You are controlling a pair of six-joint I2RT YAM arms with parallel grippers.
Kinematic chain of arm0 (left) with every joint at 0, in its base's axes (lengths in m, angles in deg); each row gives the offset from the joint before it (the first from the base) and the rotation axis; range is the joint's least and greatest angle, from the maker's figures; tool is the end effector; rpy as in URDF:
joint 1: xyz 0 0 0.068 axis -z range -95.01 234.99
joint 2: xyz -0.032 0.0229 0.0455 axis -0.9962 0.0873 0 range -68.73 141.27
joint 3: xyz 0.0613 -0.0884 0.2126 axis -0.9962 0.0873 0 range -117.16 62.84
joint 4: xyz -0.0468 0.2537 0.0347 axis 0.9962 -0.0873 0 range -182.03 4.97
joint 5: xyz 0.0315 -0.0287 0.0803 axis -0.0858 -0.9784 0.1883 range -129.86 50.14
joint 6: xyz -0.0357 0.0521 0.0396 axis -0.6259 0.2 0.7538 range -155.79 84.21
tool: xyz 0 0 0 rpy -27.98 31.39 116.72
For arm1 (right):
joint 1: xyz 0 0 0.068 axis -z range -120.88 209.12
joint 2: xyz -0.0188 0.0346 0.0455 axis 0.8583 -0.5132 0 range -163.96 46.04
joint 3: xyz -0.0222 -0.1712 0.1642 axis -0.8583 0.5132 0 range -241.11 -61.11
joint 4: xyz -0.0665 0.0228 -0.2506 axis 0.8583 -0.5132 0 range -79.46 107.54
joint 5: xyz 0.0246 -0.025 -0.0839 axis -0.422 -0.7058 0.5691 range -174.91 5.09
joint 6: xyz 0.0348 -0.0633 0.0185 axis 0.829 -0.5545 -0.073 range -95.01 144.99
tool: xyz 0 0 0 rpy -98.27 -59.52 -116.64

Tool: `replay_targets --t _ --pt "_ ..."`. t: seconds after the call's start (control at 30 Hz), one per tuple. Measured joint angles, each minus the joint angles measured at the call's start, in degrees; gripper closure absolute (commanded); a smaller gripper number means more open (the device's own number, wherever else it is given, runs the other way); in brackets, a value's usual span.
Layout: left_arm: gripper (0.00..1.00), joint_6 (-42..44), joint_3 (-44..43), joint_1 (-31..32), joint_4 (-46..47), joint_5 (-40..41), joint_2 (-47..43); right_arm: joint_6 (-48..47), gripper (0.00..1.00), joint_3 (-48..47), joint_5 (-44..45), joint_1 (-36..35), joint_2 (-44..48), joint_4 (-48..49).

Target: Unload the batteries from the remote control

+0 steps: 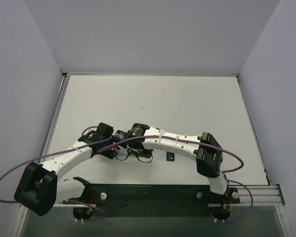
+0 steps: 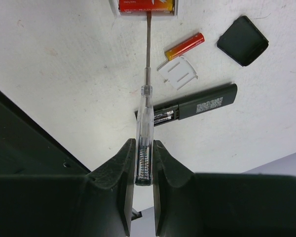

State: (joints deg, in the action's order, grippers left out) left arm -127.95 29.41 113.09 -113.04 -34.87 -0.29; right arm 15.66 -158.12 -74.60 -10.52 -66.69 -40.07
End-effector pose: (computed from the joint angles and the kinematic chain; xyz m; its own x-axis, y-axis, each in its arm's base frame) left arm 0.2074 -0.1046 0.1135 -0.4044 -0.9126 -0.0605 -0.8019 0.3856 -0.4563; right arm 0.1490 0.3692 0.1857 -0.1822 -0.9495 -0.2553 -0.9466 0.2396 -0.2157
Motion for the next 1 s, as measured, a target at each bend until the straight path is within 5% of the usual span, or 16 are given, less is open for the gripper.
replay_targets --t 0.6,1.0 --pt "1.0 -1.07 2.38 0.28 3.85 -4.94 -2.01 -3.52 1.0 -3.23 1.33 -0.92 -2.21 3.65" --pt "1.0 -2.03 3.41 -0.02 4.72 -5.4 -2.71 0.35 1.0 16.2 2.6 -0.31 8.68 25.79"
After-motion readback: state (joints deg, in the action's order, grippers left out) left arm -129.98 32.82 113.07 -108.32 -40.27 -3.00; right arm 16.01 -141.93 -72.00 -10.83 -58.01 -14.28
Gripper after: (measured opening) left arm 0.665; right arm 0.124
